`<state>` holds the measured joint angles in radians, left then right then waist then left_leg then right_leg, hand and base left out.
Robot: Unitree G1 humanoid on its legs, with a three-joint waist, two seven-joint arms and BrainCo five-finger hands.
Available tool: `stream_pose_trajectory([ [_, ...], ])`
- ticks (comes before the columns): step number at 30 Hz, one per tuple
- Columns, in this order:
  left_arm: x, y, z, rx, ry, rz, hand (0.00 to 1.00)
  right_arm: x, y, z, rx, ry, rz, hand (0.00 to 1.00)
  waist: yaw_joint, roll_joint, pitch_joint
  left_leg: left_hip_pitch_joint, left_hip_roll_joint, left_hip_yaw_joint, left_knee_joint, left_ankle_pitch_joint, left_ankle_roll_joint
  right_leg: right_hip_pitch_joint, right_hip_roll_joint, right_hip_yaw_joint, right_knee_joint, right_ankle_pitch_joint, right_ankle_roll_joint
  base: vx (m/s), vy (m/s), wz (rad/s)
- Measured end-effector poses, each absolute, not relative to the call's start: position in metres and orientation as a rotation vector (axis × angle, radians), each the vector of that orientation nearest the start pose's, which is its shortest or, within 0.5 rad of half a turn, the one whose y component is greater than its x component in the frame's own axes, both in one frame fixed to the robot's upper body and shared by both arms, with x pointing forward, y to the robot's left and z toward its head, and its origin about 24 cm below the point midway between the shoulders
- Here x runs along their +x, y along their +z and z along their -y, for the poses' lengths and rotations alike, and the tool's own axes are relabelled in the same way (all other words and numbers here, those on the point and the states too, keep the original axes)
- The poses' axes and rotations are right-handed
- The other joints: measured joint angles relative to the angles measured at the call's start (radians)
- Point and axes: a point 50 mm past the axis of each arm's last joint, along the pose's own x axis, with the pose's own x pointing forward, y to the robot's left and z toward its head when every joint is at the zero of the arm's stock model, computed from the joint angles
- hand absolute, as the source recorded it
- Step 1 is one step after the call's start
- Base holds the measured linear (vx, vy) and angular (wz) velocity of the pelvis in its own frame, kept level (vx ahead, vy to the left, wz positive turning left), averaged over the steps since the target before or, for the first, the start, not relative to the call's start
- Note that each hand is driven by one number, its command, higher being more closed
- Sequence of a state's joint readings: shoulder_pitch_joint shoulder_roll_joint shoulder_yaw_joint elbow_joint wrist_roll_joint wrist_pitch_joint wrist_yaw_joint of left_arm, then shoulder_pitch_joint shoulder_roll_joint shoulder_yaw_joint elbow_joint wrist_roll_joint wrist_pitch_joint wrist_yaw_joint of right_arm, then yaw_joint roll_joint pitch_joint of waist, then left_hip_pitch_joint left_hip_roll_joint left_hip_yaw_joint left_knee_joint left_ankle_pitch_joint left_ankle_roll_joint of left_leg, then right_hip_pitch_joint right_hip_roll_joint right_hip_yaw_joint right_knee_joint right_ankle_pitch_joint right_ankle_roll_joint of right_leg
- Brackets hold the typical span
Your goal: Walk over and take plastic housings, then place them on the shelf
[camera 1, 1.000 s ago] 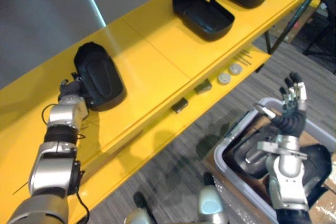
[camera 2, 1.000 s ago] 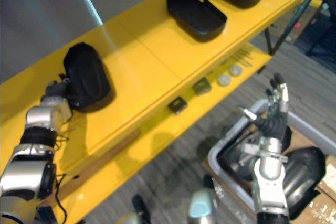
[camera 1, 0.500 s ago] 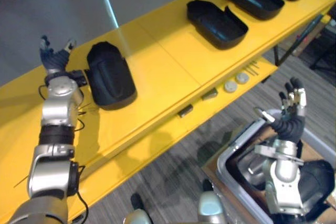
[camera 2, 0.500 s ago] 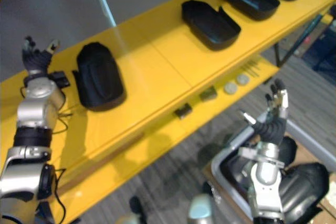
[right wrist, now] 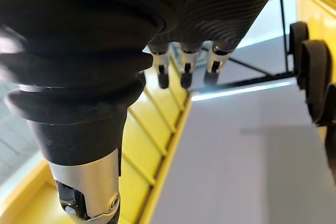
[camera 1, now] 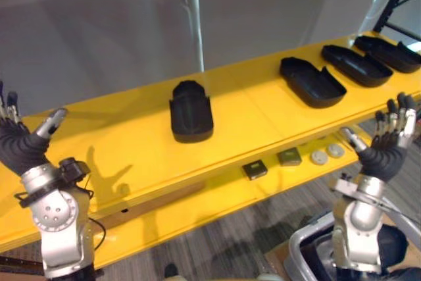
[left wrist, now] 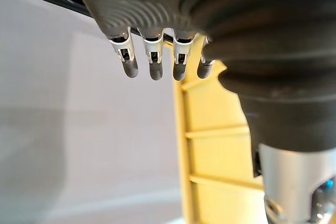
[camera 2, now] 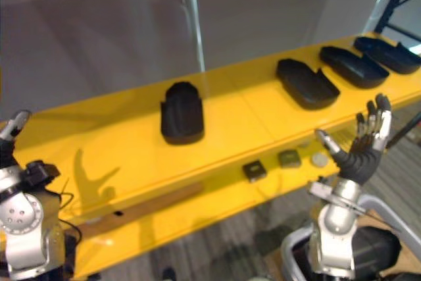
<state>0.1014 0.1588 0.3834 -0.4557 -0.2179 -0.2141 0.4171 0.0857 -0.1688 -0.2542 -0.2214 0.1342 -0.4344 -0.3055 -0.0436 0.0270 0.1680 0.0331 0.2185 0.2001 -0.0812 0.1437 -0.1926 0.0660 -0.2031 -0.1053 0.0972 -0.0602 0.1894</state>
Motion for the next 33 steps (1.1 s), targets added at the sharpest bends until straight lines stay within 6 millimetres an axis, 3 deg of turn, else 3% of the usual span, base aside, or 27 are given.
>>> stream_pose_trajectory([
  [7,0.189,0.132,-0.251,-0.097,0.637,0.526,0.00,0.185,0.091,0.256,0.025,-0.585,0.438,0.00,-0.011,-0.028,0.042,0.008,0.000,0.042,0.001,-0.006,0.001,-0.025,0.003,0.051,-0.005,0.014,0.000,-0.01,0.005,-0.17],
  [10,0.207,0.123,-0.253,-0.098,0.627,0.455,0.00,0.184,0.089,0.258,0.013,-0.570,0.421,0.00,-0.029,-0.020,0.053,0.038,0.001,0.086,0.000,-0.015,-0.001,-0.030,0.003,0.089,-0.008,0.020,0.000,-0.02,0.010,-0.36],
  [13,0.229,0.134,-0.255,-0.071,0.591,0.453,0.00,0.182,0.089,0.262,-0.005,-0.573,0.409,0.00,-0.054,-0.013,0.056,0.040,0.005,0.097,0.000,-0.015,-0.001,-0.034,0.009,0.100,-0.010,0.022,-0.003,-0.02,-0.012,-0.17],
  [16,0.250,0.143,-0.260,-0.027,0.551,0.425,0.00,0.184,0.093,0.264,-0.032,-0.557,0.414,0.00,-0.056,-0.009,0.057,0.055,0.007,0.125,0.000,-0.016,-0.001,-0.041,0.013,0.131,-0.009,0.032,0.000,0.00,-0.008,-0.22],
  [20,0.276,0.138,-0.272,0.016,0.528,0.301,0.00,0.189,0.097,0.266,-0.060,-0.527,0.427,0.00,-0.073,-0.008,0.057,0.057,0.007,0.136,0.000,-0.016,-0.002,-0.049,0.013,0.141,-0.006,0.034,0.001,-0.01,-0.009,-0.10],
  [25,0.303,0.100,-0.279,-0.012,0.535,0.006,0.00,0.194,0.096,0.269,-0.086,-0.498,0.406,0.00,-0.088,-0.008,0.057,0.069,0.006,0.153,0.000,-0.016,-0.002,-0.054,0.015,0.161,-0.001,0.034,0.001,-0.01,-0.010,-0.09],
  [29,0.303,0.085,-0.281,-0.037,0.555,-0.092,0.00,0.197,0.094,0.265,-0.079,-0.478,0.395,0.00,-0.110,-0.008,0.057,0.069,0.006,0.167,0.000,-0.016,-0.002,-0.066,0.015,0.173,0.002,0.036,0.001,-0.01,-0.012,-0.12],
  [33,0.311,0.079,-0.268,-0.050,0.515,-0.147,0.00,0.197,0.090,0.265,-0.079,-0.480,0.377,0.00,-0.118,-0.008,0.057,0.069,0.006,0.173,0.000,-0.016,-0.002,-0.070,0.018,0.188,0.001,0.041,0.002,-0.01,-0.009,-0.03],
])
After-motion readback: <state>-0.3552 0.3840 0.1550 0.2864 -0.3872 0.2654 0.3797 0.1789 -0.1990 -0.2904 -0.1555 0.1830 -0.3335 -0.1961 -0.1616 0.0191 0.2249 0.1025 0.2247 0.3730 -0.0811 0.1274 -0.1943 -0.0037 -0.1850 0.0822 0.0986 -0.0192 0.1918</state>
